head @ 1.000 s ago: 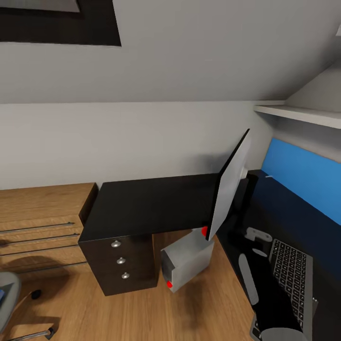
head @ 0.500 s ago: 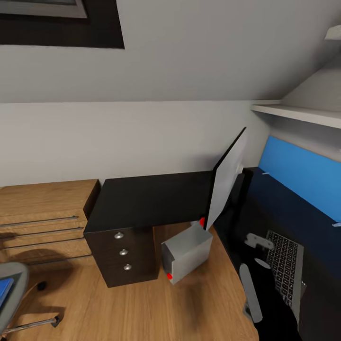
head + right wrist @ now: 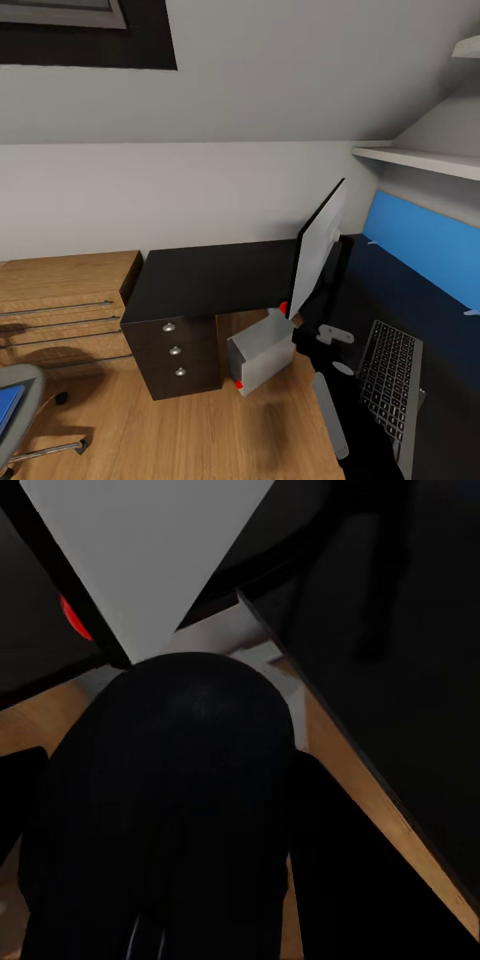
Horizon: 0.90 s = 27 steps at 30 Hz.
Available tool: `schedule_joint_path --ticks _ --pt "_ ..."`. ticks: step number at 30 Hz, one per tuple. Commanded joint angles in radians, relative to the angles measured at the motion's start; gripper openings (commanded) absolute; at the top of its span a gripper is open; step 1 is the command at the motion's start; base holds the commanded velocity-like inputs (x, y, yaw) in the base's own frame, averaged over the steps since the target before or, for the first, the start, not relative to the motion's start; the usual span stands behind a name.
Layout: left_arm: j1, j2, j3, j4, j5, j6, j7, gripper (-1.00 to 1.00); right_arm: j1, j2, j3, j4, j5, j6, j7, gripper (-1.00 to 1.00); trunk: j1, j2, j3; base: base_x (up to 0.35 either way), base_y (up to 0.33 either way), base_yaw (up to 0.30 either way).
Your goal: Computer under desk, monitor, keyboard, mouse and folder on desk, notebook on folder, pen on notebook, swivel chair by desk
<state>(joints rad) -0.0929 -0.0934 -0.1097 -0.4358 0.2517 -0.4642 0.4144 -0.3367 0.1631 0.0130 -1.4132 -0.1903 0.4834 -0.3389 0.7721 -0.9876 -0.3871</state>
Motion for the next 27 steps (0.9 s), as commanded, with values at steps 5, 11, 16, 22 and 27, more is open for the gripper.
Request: schedule_joint_path --ticks 5,11,16,22,27 --pt "-0.001 0.0 -0.008 0.0 0.007 -0.004 0.008 1.0 0.003 0.002 0.009 0.0 -0.019 0.001 -0.011 -1.0 0.0 -0.001 -0.001 0.0 0.0 0.0" --pt "-0.001 0.001 -0.008 0.0 0.007 -0.004 0.007 1.0 0.005 0.003 0.019 0.006 -0.021 0.001 -0.011 -1.0 0.0 -0.001 -0.001 -0.184 0.045 0.0" --pt "-0.001 0.001 -0.008 0.0 0.007 -0.004 0.007 1.0 0.005 0.003 0.019 0.006 -0.021 0.001 -0.011 -1.0 0.0 -0.001 -0.001 -0.258 0.058 0.0" --pt "-0.001 0.001 -0.008 0.0 0.007 -0.004 0.007 1.0 0.005 0.003 0.019 0.007 -0.022 0.001 -0.011 -1.0 0.0 -0.001 -0.001 -0.03 0.005 0.0" --pt "-0.001 0.001 -0.008 0.0 0.007 -0.004 0.007 1.0 0.005 0.003 0.019 0.007 -0.023 0.001 -0.011 -1.0 0.0 -0.001 -0.001 -0.001 0.0 0.0"
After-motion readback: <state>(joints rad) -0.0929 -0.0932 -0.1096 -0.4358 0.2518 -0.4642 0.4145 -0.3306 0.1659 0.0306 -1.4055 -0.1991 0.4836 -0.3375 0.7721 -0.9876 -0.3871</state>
